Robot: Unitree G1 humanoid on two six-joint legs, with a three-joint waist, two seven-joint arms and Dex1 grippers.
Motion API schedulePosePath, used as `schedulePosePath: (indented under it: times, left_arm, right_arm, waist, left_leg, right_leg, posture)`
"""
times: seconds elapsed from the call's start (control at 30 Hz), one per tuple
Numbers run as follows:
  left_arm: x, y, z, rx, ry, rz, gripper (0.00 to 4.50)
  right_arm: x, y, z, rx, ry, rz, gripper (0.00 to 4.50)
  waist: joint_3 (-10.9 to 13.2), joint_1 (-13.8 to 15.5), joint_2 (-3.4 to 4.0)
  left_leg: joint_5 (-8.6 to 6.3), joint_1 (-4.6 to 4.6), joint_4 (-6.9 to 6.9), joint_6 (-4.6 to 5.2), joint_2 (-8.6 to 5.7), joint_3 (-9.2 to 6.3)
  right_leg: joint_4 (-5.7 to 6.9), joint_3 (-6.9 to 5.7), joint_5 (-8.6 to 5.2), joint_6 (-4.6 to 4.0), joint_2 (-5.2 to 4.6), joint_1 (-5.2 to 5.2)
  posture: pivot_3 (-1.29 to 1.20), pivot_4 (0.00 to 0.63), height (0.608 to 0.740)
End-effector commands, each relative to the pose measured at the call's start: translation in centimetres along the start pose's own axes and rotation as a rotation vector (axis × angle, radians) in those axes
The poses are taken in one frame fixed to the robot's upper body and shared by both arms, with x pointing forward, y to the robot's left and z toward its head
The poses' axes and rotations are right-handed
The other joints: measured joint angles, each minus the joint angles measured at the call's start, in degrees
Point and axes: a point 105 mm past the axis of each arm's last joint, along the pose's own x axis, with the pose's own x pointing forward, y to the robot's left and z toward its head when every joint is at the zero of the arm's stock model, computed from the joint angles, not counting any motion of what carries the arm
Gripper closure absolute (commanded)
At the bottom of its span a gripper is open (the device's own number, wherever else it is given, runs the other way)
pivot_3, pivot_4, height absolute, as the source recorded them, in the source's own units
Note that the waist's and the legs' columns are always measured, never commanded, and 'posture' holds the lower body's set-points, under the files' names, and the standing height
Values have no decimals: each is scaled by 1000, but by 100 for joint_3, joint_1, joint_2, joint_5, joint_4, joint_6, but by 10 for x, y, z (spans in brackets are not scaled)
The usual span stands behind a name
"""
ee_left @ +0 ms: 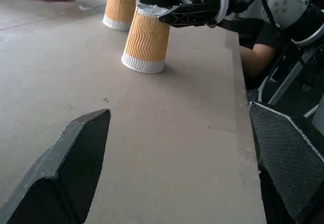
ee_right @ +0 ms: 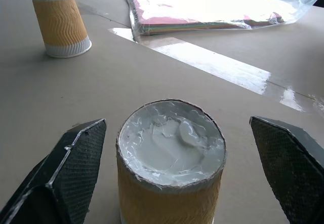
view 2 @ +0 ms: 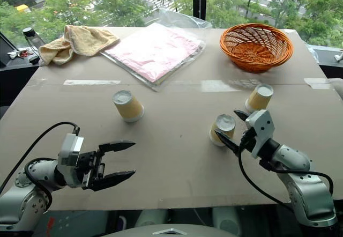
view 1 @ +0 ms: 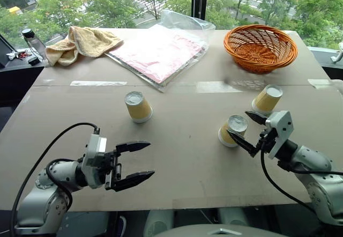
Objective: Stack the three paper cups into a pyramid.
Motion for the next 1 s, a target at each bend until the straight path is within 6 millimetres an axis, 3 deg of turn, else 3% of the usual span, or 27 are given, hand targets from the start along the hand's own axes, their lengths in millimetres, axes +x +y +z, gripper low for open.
schedulePosePath:
  times: [0.03, 0.2, 0.23, 0.6, 0.87, 1.0]
  left_arm:
    - [3, -4, 11, 50, -13, -3, 0]
    - [4, -2, 15, 52, -13, 9, 0]
    - [3, -2, 15, 51, -12, 12, 0]
    - [3, 1, 18, 30, -25, 25, 0]
    - [0, 3, 17, 24, -40, 75, 0]
    - [-3, 7, 18, 20, -63, 134, 0]
  right_arm:
    - [5, -1, 3, 10, -16, 6, 259]
    - [7, -1, 5, 7, -16, 11, 2174]
    - [8, -1, 7, 4, -20, 15, 2255]
    - [33, 12, 27, -40, -56, 110, 2255]
    - [58, 9, 16, -91, 26, 117, 2255]
    - [63, 1, 16, -93, 32, 93, 429]
  waist:
    - [0, 0, 0]
    - [0, -4, 0]
    - [0, -5, 0]
    - [1, -19, 2]
    - [3, -18, 4]
    - [2, -12, 4]
  left_leg:
    - [0, 0, 0, 0, 0, 0]
    - [0, 3, 0, 0, 0, -1]
    - [0, 3, 0, 0, 0, 0]
    - [0, 4, 0, 0, 0, -2]
    - [0, 3, -1, 0, 0, -3]
    - [0, 3, -1, 0, 0, -2]
  right_leg:
    - [0, 0, 0, 0, 0, 0]
    - [2, 0, 0, 0, 1, 1]
    - [2, 0, 0, 0, 0, 0]
    - [2, 0, 0, 0, 2, 0]
    - [1, -1, 0, 0, 2, -1]
    - [2, -1, 1, 0, 2, -1]
  posture:
    - [0, 150, 740]
    - [0, 150, 740]
    - [0, 150, 740]
    - [0, 150, 740]
    - [0, 150, 740]
    - [0, 150, 740]
